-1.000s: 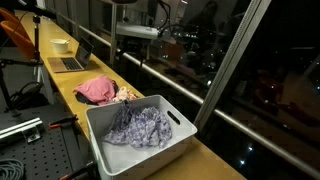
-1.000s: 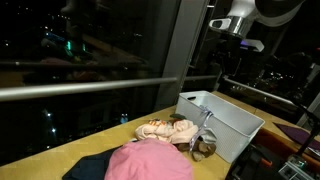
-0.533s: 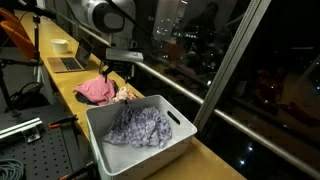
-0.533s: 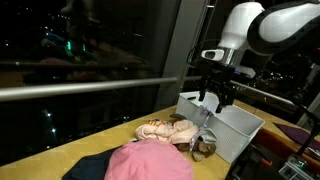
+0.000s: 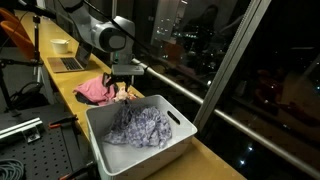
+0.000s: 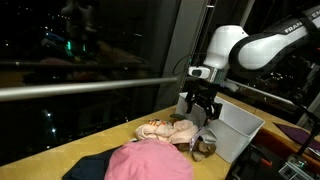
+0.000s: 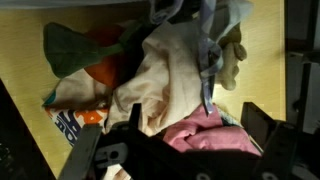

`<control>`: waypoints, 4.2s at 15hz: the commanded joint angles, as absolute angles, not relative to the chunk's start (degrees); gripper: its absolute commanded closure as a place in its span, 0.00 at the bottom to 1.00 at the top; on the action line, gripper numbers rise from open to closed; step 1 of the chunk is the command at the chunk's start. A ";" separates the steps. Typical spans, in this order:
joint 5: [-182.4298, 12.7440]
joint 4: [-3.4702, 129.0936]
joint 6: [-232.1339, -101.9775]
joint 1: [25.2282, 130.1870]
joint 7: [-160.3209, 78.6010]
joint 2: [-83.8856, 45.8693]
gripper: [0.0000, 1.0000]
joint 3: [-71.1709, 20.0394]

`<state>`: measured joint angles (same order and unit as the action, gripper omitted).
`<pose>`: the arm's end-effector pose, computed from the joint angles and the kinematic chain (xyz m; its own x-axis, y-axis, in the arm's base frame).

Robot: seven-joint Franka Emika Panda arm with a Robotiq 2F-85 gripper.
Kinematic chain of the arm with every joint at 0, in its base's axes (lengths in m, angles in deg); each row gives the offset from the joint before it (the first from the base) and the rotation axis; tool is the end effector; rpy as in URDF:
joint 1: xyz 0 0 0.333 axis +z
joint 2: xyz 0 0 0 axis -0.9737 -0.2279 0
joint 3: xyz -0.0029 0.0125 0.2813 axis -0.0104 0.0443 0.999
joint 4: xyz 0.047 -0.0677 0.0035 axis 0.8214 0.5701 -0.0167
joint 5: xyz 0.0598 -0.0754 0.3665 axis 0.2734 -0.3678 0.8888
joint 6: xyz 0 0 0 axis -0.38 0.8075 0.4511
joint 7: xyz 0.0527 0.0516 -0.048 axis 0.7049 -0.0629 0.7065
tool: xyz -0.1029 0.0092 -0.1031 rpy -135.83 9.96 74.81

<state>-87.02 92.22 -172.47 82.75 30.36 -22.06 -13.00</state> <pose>0.5344 0.1388 0.1878 0.0933 0.9956 -0.0130 0.9955 -0.0935 -0.0145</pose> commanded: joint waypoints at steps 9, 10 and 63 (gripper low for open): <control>-87.70 80.86 -177.02 79.84 33.74 -43.28 0.00 -11.06; -87.71 79.89 -176.71 79.58 33.69 -44.51 0.00 -11.05; -76.69 84.85 -155.53 76.75 39.51 16.03 0.97 -32.75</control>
<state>-78.74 84.78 -155.11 76.22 39.18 16.97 -32.00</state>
